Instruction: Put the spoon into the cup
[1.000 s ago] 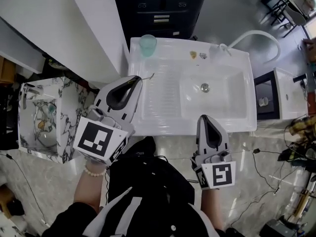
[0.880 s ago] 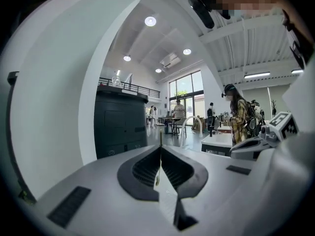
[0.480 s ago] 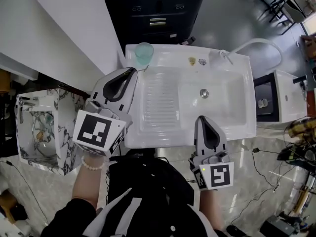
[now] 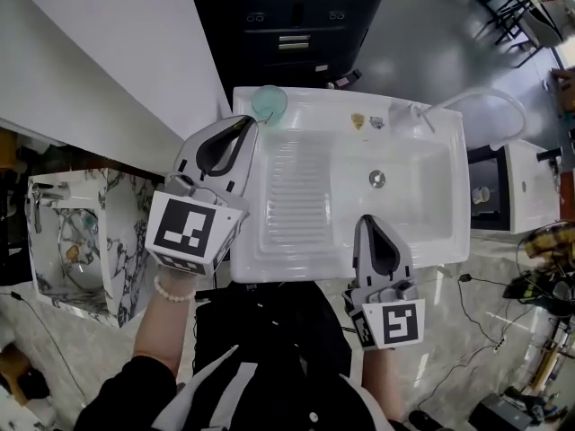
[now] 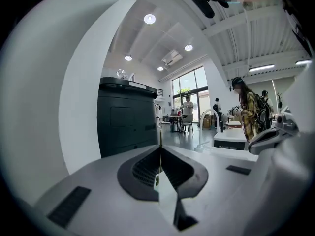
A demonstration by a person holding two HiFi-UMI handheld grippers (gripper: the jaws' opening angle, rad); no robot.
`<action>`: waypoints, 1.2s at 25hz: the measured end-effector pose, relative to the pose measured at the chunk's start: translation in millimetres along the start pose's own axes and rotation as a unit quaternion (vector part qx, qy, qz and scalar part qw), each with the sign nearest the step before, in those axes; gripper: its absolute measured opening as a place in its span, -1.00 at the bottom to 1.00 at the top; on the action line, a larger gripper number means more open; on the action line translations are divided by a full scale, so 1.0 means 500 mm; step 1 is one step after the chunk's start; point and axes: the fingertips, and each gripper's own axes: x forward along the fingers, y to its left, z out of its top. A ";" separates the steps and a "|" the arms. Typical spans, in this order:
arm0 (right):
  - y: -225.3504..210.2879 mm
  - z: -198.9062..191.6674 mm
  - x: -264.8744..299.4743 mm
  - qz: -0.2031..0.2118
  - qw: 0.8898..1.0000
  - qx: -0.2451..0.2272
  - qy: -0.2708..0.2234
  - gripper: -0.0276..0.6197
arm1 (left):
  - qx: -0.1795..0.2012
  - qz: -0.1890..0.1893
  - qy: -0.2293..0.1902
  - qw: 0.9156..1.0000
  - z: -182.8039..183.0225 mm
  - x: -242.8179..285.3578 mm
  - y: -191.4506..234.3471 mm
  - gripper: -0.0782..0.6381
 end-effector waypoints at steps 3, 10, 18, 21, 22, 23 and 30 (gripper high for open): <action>0.000 0.007 0.012 0.000 1.000 0.000 -0.004 -0.91 | 0.002 0.000 0.000 1.000 -0.009 0.019 0.011 -0.76; 0.001 -0.002 0.019 -0.002 1.000 0.006 0.008 -0.91 | 0.023 0.007 0.005 1.000 -0.025 0.053 0.021 -0.76; -0.009 -0.012 0.040 0.011 1.000 0.011 0.011 -0.91 | 0.027 0.015 0.023 0.999 -0.060 0.094 0.034 -0.76; -0.019 -0.015 0.049 0.017 1.000 0.018 0.016 -0.91 | 0.027 0.019 0.037 0.999 -0.078 0.110 0.040 -0.76; -0.022 -0.017 0.051 0.019 0.999 0.019 0.021 -0.91 | 0.028 0.021 0.042 0.999 -0.084 0.116 0.041 -0.76; -0.025 -0.017 0.053 0.021 0.999 0.018 0.024 -0.91 | 0.029 0.021 0.046 0.998 -0.090 0.121 0.042 -0.76; -0.044 -0.018 0.066 0.029 0.999 0.022 0.019 -0.91 | 0.029 0.022 0.072 0.997 -0.129 0.164 0.048 -0.76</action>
